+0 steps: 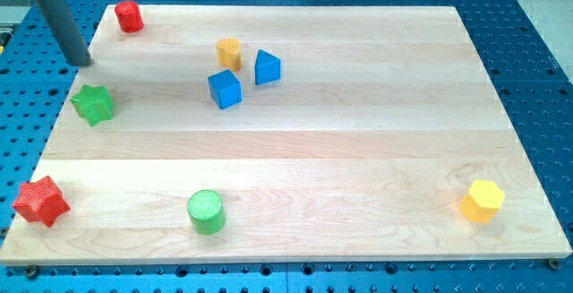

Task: Move your arm towards the top left of the green star

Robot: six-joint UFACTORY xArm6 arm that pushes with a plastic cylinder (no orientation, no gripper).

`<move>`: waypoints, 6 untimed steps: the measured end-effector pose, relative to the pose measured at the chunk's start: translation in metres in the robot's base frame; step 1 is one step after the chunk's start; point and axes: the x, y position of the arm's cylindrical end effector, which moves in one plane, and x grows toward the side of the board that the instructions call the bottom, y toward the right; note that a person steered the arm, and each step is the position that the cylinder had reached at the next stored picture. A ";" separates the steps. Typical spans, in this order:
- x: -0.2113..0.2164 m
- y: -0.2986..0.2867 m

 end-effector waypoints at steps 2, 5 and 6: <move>0.000 0.002; 0.003 -0.001; 0.012 0.000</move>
